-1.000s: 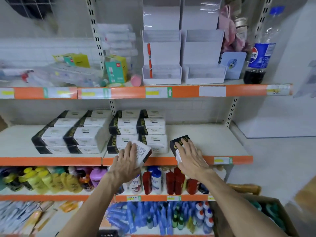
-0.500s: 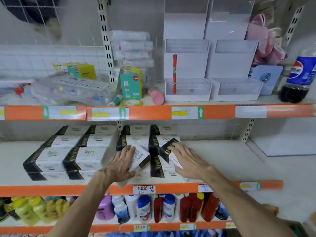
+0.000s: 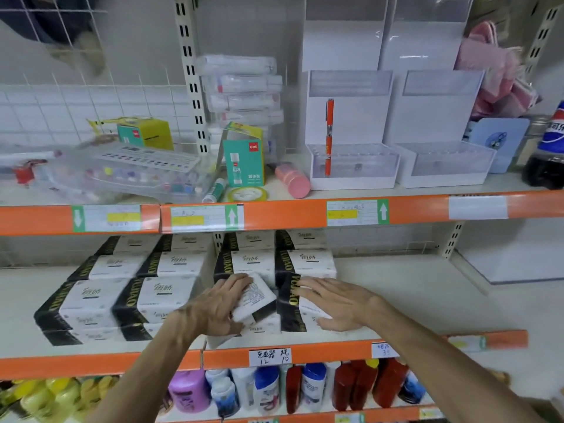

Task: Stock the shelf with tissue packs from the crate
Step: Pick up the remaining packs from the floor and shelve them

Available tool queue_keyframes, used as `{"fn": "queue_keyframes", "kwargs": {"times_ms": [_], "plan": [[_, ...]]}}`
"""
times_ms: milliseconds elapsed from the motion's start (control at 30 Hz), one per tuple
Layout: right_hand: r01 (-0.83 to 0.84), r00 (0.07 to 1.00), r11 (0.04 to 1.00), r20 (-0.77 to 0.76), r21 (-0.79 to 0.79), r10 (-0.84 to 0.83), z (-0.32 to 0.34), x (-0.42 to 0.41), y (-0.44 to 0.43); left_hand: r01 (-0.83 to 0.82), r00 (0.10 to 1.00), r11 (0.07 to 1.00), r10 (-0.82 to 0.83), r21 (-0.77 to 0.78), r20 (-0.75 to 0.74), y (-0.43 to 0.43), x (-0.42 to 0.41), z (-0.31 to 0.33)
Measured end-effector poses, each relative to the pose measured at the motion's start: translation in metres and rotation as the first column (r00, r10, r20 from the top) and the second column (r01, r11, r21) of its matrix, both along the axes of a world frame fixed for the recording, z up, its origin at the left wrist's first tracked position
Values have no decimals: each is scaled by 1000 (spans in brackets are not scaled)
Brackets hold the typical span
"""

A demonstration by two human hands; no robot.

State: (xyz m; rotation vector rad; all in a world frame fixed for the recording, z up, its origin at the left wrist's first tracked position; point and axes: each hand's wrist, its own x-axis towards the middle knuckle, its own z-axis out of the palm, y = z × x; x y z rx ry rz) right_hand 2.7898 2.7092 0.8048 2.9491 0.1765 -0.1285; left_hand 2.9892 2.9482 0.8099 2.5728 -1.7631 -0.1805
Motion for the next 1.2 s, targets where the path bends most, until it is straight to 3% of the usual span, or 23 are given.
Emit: {"fn": "queue_keyframes", "kwargs": {"times_ms": [200, 300, 433, 533, 633, 700, 833, 967, 1033, 1100, 1133, 1200], "plan": [[-5, 1000, 999, -26, -54, 3, 5, 5, -26, -39, 994, 998, 43, 40, -96, -7, 6, -6], [63, 998, 997, 5, 36, -63, -4, 0, -23, -84, 956, 995, 98, 62, -275, -10, 5, 6], [117, 989, 988, 78, 100, -125, -21, -1, -14, -185, 754, 967, 256, 178, -605, -9, 11, 23], [148, 982, 981, 96, 126, -160, -28, -1, -11, -233, 620, 961, 265, 150, -738, 0, 21, 25], [155, 980, 979, 103, 131, -169, -31, 0, -12, -324, 599, 945, 246, 49, -762, 8, 29, 26], [161, 977, 977, 116, 139, -178, -33, 0, -12, -385, 639, 922, 240, -34, -731, 8, 31, 25], [169, 971, 974, 143, 153, -191, -37, 1, -11, -283, 905, 953, 228, -108, -358, -2, 27, 12], [176, 969, 970, 142, 168, -200, -38, 0, -10, -217, 976, 969, 217, -116, -11, -10, 0, -1], [180, 968, 967, 141, 179, -206, -37, 0, -8, -200, 977, 975, 207, -97, 60, -12, -6, -2], [186, 968, 963, 134, 193, -214, -36, 0, -7, -224, 974, 966, 219, -130, -52, -15, 1, -2], [190, 967, 962, 134, 199, -218, -36, 0, -6, -259, 956, 954, 230, -152, -184, -16, 4, -1], [199, 963, 957, 137, 209, -230, -35, 0, -4, -385, 849, 914, 295, -129, -439, -19, 6, -3]]}}
